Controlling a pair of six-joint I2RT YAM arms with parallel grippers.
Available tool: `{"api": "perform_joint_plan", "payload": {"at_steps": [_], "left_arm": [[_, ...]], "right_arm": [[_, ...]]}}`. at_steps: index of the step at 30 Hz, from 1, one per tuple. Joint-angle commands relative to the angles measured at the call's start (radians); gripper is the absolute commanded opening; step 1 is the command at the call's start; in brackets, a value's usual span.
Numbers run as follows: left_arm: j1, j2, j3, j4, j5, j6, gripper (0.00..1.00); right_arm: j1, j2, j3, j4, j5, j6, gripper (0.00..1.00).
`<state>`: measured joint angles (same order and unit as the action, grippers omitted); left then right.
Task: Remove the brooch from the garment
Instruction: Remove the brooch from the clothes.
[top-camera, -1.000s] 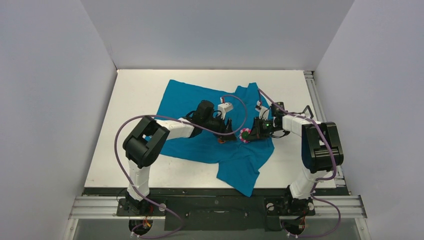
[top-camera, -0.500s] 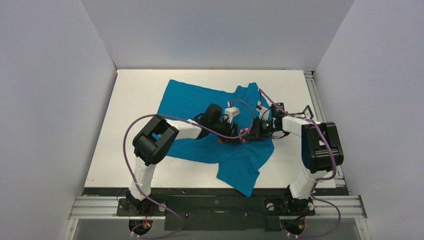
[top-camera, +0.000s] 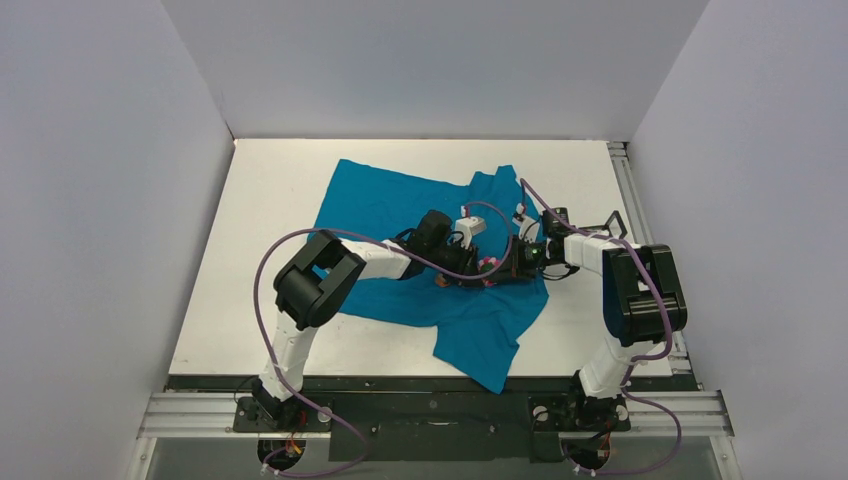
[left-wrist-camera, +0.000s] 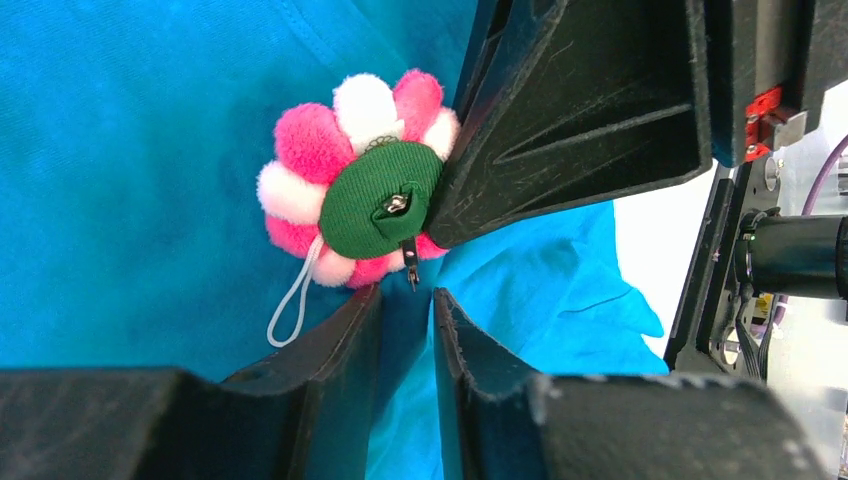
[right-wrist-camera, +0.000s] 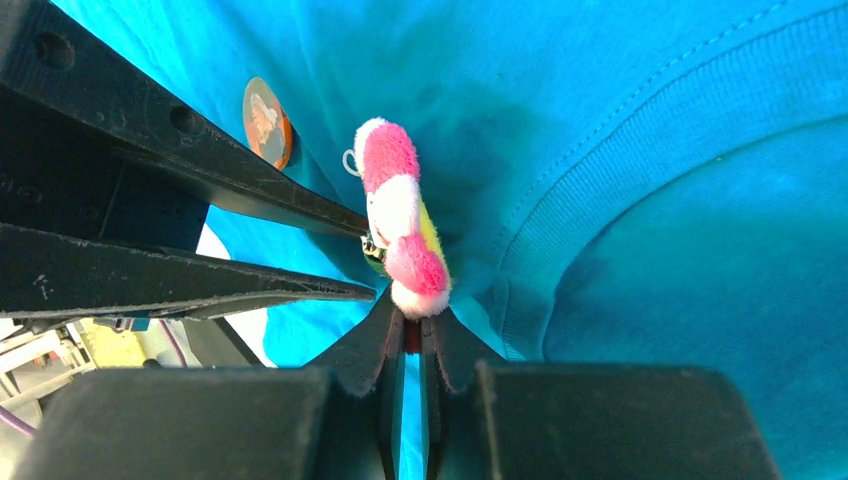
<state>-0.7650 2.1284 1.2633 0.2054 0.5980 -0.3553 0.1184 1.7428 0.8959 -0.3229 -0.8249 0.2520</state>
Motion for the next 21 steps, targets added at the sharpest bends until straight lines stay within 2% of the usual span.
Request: {"api": "perform_joint_plan", "payload": {"at_steps": [1, 2, 6, 10, 15, 21], "left_arm": [[-0.004, 0.009, 0.042, 0.033, -0.008, -0.011, 0.19], [-0.004, 0.011, 0.043, 0.034, -0.009, -0.013, 0.17], [-0.003, 0.016, 0.042, 0.035, -0.016, -0.02, 0.1], [-0.003, 0.021, 0.045, 0.031, -0.017, -0.021, 0.08], [-0.003, 0.032, 0.056, 0.023, -0.014, -0.021, 0.08], [-0.003, 0.045, 0.065, 0.023, -0.008, -0.023, 0.07]], "right_arm": [[0.001, -0.042, -0.01, 0.024, -0.052, 0.009, 0.0], [0.001, -0.04, -0.007, 0.02, -0.055, 0.004, 0.01], [0.001, -0.019, 0.005, 0.013, -0.038, 0.003, 0.23], [-0.006, -0.011, 0.015, 0.027, -0.019, 0.017, 0.38], [-0.018, -0.002, 0.013, 0.051, -0.003, 0.043, 0.41], [-0.008, 0.015, 0.014, 0.094, 0.003, 0.077, 0.37]]}}
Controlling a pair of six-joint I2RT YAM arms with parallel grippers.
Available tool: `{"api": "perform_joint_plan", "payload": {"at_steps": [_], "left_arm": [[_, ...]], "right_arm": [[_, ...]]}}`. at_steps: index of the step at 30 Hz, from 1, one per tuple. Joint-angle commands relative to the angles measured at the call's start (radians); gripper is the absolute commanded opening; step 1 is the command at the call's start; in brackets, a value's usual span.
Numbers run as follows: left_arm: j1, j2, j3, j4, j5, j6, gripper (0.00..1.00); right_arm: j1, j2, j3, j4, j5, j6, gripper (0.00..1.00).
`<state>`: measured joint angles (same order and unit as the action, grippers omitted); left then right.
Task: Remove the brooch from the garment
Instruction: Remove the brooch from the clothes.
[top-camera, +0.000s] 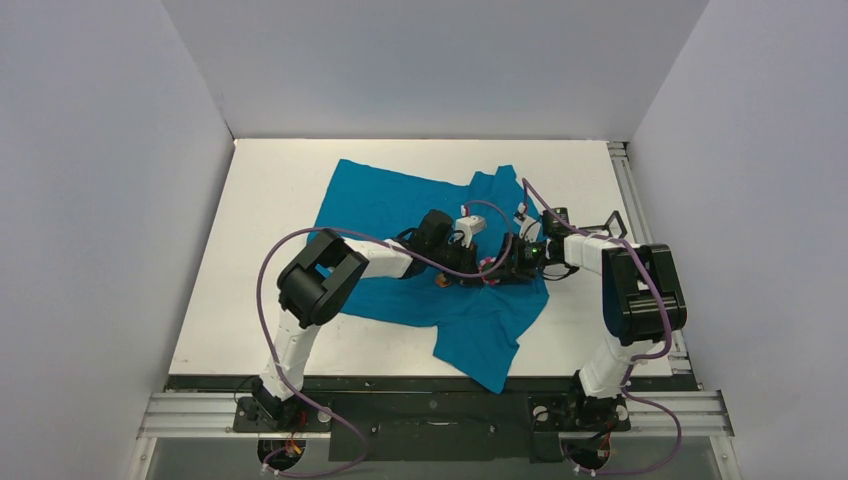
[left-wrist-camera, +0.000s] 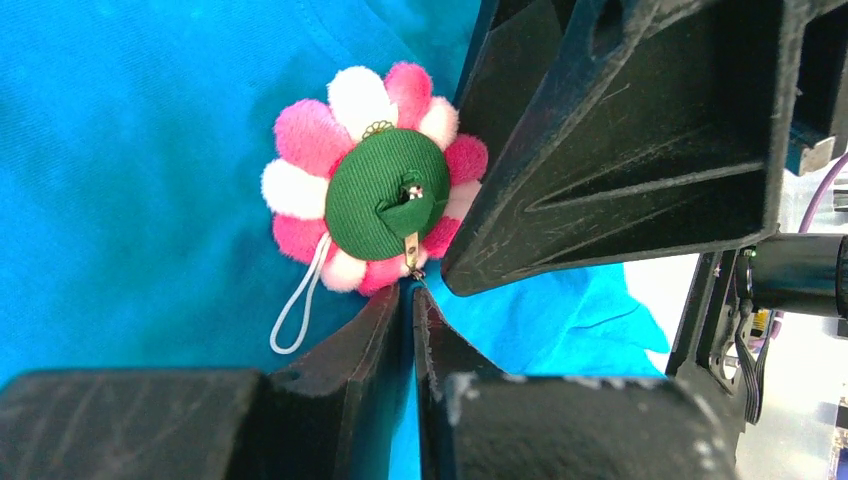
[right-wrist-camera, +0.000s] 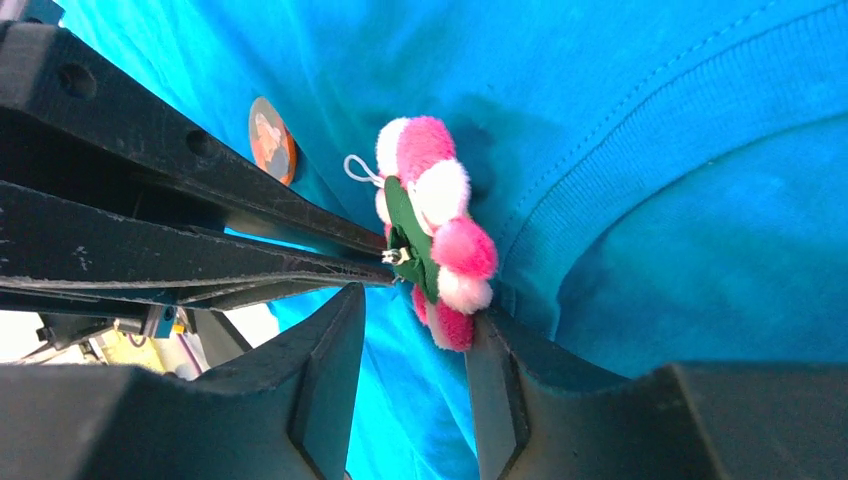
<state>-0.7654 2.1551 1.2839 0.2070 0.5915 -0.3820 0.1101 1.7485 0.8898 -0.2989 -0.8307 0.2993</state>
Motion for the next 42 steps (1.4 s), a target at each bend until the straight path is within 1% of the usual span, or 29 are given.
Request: {"api": "perform_joint_plan", "payload": {"at_steps": [1, 4, 9, 10, 12, 15, 16, 18, 20, 24, 28, 33, 38, 42], "left_arm": [[-0.003, 0.02, 0.048, 0.021, -0.001, 0.004, 0.07], [-0.003, 0.027, 0.057, 0.016, 0.002, 0.005, 0.06], [-0.002, 0.036, 0.07, 0.013, 0.003, 0.004, 0.06], [-0.003, 0.037, 0.071, 0.012, 0.003, 0.005, 0.06], [0.0, 0.034, 0.071, 0.008, 0.005, 0.003, 0.07], [0.013, 0.018, 0.059, 0.013, 0.008, -0.01, 0.17], [0.022, 0.005, 0.049, 0.017, 0.01, -0.014, 0.22], [0.036, -0.018, 0.033, 0.025, 0.011, -0.015, 0.27], [0.047, -0.037, 0.02, 0.032, 0.012, -0.014, 0.32], [0.065, -0.054, 0.009, 0.018, 0.004, -0.005, 0.36], [0.07, -0.058, -0.003, 0.009, 0.002, 0.001, 0.37], [0.071, -0.053, -0.007, -0.012, -0.01, 0.013, 0.37], [0.07, -0.048, -0.005, -0.045, -0.016, 0.039, 0.36], [0.069, -0.049, -0.006, -0.077, -0.017, 0.065, 0.33]], "right_arm": [[0.003, 0.013, 0.02, 0.082, 0.008, 0.036, 0.35], [0.009, 0.023, 0.022, 0.093, 0.016, 0.047, 0.22], [0.011, 0.044, 0.028, 0.098, 0.027, 0.053, 0.1], [0.011, 0.047, 0.029, 0.1, 0.028, 0.055, 0.05], [0.009, 0.044, 0.028, 0.104, 0.031, 0.056, 0.0], [-0.004, 0.036, 0.023, 0.111, 0.024, 0.056, 0.0], [-0.016, 0.031, 0.022, 0.112, 0.021, 0.057, 0.0], [-0.041, 0.028, 0.021, 0.116, 0.009, 0.063, 0.0], [-0.067, 0.025, 0.023, 0.118, -0.005, 0.065, 0.0], [-0.102, 0.025, 0.036, 0.105, -0.019, 0.059, 0.0], [-0.107, 0.018, 0.03, 0.134, -0.02, 0.079, 0.0], [-0.148, 0.01, 0.035, 0.166, -0.004, 0.111, 0.0], [-0.151, 0.006, 0.059, 0.135, 0.011, 0.074, 0.0], [-0.151, 0.006, 0.072, 0.108, 0.028, 0.038, 0.0]]}}
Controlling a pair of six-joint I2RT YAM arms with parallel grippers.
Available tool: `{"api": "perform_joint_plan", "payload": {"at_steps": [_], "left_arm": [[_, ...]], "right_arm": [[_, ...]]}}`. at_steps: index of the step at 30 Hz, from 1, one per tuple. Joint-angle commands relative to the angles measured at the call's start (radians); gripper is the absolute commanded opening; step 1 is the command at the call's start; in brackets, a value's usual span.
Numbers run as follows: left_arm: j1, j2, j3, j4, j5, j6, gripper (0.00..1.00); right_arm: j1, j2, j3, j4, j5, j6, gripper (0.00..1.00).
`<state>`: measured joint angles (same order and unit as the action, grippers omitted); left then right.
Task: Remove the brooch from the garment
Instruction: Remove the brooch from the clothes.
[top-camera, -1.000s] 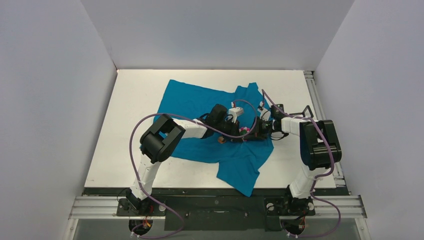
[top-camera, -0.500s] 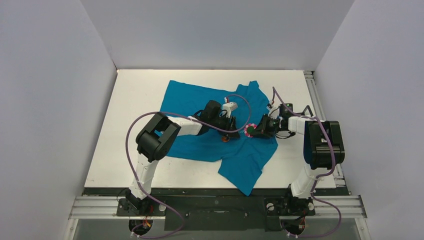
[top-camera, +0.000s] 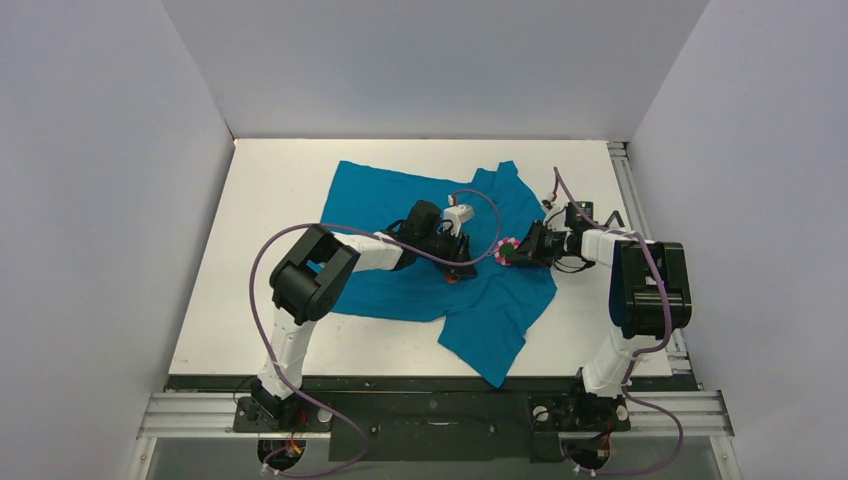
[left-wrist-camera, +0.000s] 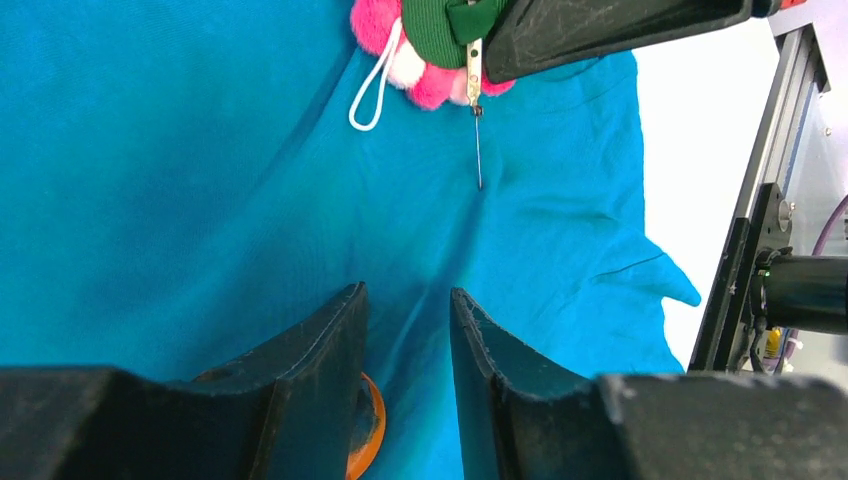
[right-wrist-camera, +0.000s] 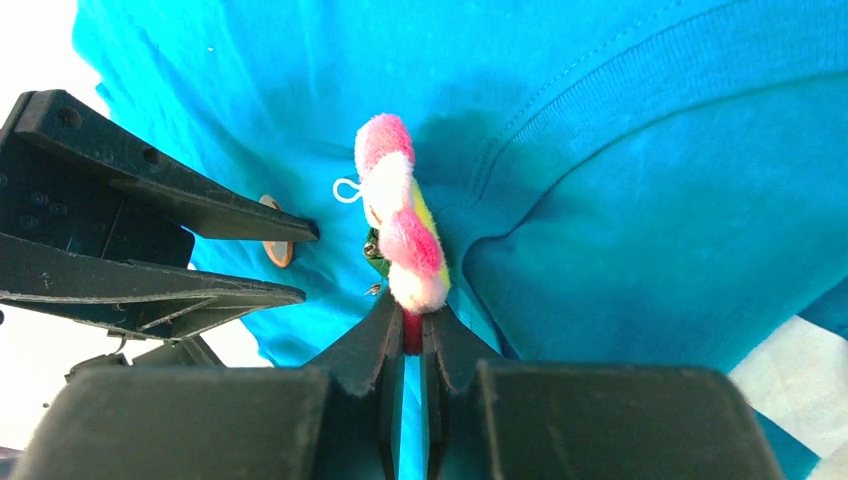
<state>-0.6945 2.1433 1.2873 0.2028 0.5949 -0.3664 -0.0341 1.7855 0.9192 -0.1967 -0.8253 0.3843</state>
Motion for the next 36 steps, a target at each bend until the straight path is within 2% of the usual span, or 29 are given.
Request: {"api": "perform_joint_plan", "payload": {"at_steps": [1, 7, 11, 17, 23, 24, 25, 26, 31, 34, 36], "left_arm": [[-0.002, -0.038, -0.012, -0.077, -0.019, 0.058, 0.32], [0.002, -0.062, -0.041, -0.102, -0.008, 0.091, 0.31], [0.014, -0.079, -0.057, -0.083, 0.013, 0.088, 0.35], [0.037, -0.142, -0.097, 0.035, 0.076, 0.038, 0.53], [0.071, -0.274, -0.184, 0.174, 0.108, -0.018, 0.75], [0.081, -0.304, -0.204, 0.184, 0.119, -0.024, 0.84], [0.085, -0.32, -0.213, 0.19, 0.125, -0.025, 0.87], [0.091, -0.352, -0.233, 0.189, 0.136, -0.02, 0.98], [0.111, -0.468, -0.306, 0.139, 0.193, -0.03, 0.96], [0.12, -0.503, -0.34, 0.154, 0.259, -0.132, 0.96], [0.119, -0.523, -0.375, 0.218, 0.293, -0.221, 0.96]], "right_arm": [[-0.007, -0.029, 0.043, 0.001, 0.024, -0.051, 0.0], [-0.016, -0.025, 0.076, -0.025, 0.036, -0.079, 0.0], [-0.033, -0.018, 0.118, -0.044, 0.027, -0.079, 0.0], [-0.035, -0.047, 0.141, -0.041, -0.012, -0.031, 0.0], [-0.015, -0.114, 0.114, 0.008, -0.077, 0.076, 0.0], [-0.011, -0.131, 0.101, 0.034, -0.087, 0.094, 0.0], [-0.001, -0.14, 0.093, 0.051, -0.105, 0.136, 0.0], [0.005, -0.158, 0.074, 0.088, -0.115, 0.157, 0.0], [0.086, -0.215, -0.02, 0.35, -0.206, 0.432, 0.0], [0.142, -0.236, -0.094, 0.605, -0.223, 0.641, 0.0], [0.169, -0.245, -0.115, 0.687, -0.223, 0.7, 0.0]]}}
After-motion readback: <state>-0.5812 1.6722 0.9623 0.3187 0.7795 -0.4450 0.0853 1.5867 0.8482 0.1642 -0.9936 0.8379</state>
